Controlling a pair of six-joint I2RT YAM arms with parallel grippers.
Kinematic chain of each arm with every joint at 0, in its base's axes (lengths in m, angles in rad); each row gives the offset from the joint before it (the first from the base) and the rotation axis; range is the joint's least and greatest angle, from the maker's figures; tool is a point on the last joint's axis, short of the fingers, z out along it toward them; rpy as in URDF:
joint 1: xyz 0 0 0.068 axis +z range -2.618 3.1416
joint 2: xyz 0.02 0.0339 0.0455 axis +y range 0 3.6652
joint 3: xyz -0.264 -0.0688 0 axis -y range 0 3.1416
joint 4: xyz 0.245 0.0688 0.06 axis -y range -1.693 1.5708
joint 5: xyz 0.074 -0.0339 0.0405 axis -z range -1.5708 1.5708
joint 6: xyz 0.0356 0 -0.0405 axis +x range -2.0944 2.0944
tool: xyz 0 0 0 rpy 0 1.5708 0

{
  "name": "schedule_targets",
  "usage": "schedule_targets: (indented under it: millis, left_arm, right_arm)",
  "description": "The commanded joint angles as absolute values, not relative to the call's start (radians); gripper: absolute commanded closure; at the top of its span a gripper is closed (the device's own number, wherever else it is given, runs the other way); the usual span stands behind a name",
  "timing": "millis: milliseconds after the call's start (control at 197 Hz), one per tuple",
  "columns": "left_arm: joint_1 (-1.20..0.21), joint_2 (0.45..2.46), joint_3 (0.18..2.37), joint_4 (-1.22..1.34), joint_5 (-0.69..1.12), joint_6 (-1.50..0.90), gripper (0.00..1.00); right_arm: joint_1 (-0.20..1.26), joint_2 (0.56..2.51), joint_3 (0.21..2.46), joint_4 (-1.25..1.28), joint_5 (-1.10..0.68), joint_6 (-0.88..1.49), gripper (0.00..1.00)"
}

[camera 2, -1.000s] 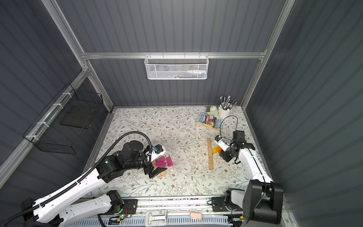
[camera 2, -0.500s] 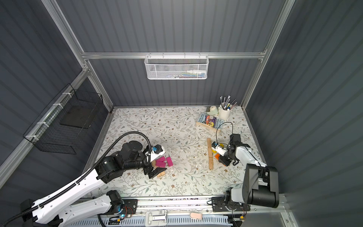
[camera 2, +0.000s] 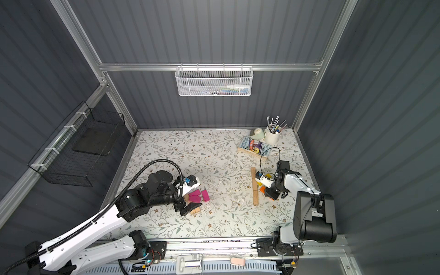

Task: Assemble the letter k with building blocks
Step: Place the building block at the center of the board, then assemble the building block at the center of the board.

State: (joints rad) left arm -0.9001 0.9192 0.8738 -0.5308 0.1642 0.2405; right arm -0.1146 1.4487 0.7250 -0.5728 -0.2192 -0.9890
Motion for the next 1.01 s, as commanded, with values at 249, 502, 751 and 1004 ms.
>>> schedule_targets:
  millis: [249,502,751,1004]
  left_arm:
    - [-0.908,0.896,0.855,-0.539,0.149,0.232,0.00]
    - [-0.914,0.892,0.853,-0.539,0.140,0.232,0.00]
    - [-0.916,0.895,0.852,-0.541,0.135,0.231,0.00]
    - [-0.915,0.896,0.851,-0.543,0.128,0.231,0.00]
  right_arm:
    - [-0.109,1.448,0.751,-0.627,-0.237,-1.011,0.61]
    - [-0.108,1.466,0.771,-0.635,-0.263,-1.000,0.59]
    - [-0.098,1.487,0.776,-0.625,-0.269,-1.002,0.61]
    - [-0.084,1.514,0.785,-0.627,-0.266,-1.004,0.64]
